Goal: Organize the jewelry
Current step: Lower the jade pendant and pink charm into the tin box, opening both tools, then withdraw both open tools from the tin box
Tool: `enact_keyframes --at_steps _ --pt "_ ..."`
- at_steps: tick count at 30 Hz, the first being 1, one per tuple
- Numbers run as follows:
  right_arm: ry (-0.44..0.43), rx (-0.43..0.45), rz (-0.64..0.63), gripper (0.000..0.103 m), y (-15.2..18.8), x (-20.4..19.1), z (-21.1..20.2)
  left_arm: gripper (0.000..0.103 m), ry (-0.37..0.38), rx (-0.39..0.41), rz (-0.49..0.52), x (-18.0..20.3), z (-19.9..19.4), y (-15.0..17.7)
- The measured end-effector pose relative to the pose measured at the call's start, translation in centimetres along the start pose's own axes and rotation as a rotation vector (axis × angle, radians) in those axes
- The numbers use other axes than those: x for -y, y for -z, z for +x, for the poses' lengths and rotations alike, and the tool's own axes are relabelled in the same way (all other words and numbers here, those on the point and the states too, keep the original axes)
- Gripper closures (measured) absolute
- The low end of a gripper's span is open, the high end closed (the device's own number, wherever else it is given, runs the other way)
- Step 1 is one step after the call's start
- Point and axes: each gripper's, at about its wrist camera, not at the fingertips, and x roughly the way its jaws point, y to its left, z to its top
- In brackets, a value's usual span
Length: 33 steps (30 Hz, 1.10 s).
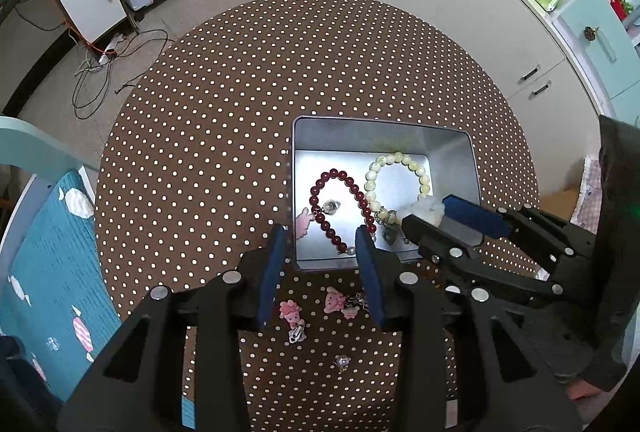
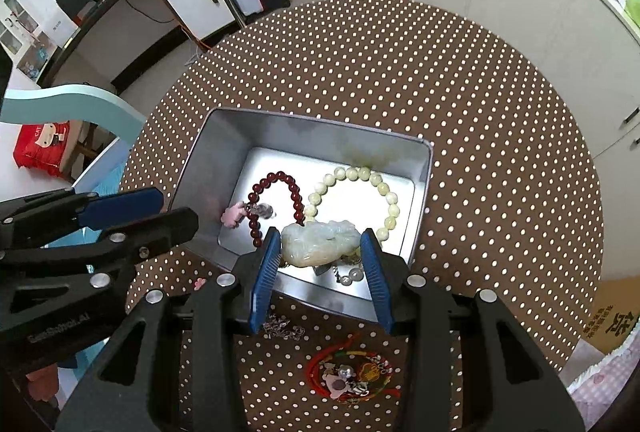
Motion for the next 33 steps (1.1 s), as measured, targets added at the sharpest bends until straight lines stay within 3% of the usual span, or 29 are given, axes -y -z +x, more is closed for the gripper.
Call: enact_keyframes --at_steps 8,11,15,27,31,33 --pt "0.002 0.009 -0.001 0.063 0.5 0.1 -0.8 0.066 0.005 -0.005 -0.004 0.0 -0.2 0.5" --pt "0.007 0.019 0.003 0.063 0.6 0.1 -1.3 0.060 0.003 0.005 0.000 0.1 -0.7 0.8" --pt "0.005 0.040 0.013 0.063 1.0 0.1 -2.2 0.059 0.001 0.019 -0.001 0.0 -1.5 1.4" --pt "0.007 0.092 0.041 0.063 3.6 -0.4 -4.7 0.055 -0.016 0.033 0.003 0.1 -3.4 4.9" --pt "0.005 0.098 0.057 0.058 4.8 -0.7 -5.2 0.055 -0.025 0.029 -0.004 -0.2 -3.7 6.2" --pt "0.001 0.090 0.061 0.057 5.6 -0.9 -5.1 0.046 -0.039 0.025 -0.007 -0.4 -3.8 7.0"
